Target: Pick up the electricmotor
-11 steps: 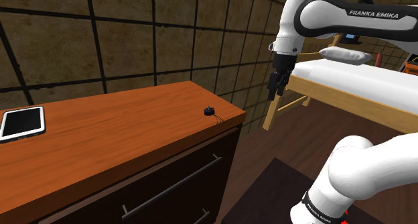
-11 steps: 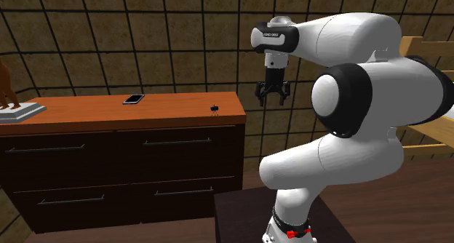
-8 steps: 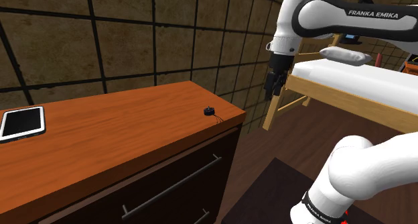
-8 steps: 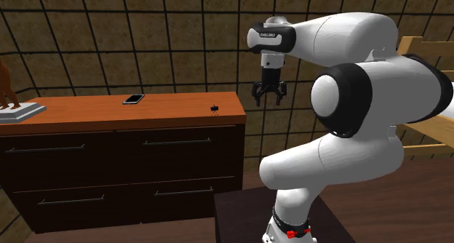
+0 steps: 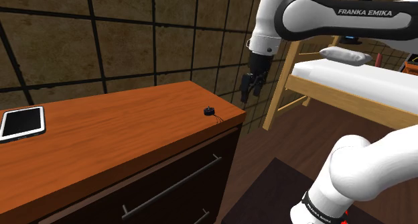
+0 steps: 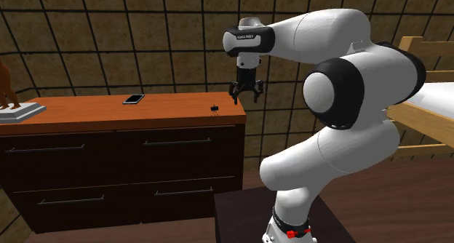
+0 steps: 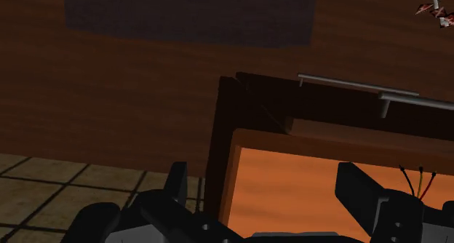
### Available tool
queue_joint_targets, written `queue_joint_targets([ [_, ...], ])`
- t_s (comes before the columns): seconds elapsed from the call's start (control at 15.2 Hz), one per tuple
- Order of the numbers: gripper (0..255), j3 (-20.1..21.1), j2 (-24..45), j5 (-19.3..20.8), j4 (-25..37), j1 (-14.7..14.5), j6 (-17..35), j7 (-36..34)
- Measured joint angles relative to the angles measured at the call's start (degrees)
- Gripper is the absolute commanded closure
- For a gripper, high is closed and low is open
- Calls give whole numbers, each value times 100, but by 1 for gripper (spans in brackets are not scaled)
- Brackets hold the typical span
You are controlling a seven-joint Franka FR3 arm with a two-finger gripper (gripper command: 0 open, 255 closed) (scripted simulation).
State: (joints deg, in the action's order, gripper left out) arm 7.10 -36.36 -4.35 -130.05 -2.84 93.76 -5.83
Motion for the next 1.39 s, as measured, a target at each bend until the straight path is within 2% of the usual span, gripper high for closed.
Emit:
queue_joint_targets([
  [0.33, 0, 629, 537, -81, 284, -129, 558, -653],
  [0.66, 0, 1258, 1218, 58, 815, -191, 977, -1352],
  [0.79, 0, 1348, 1300, 89, 846, -201, 1067, -1461],
  [1.25, 0, 1425, 1348, 86, 388, -221, 1583, -1531],
  [1.32, 255, 1425, 1346, 84, 355, -222, 1616, -1530],
  [1.39, 255, 1429, 1335, 66, 351, -228, 1639, -1530],
])
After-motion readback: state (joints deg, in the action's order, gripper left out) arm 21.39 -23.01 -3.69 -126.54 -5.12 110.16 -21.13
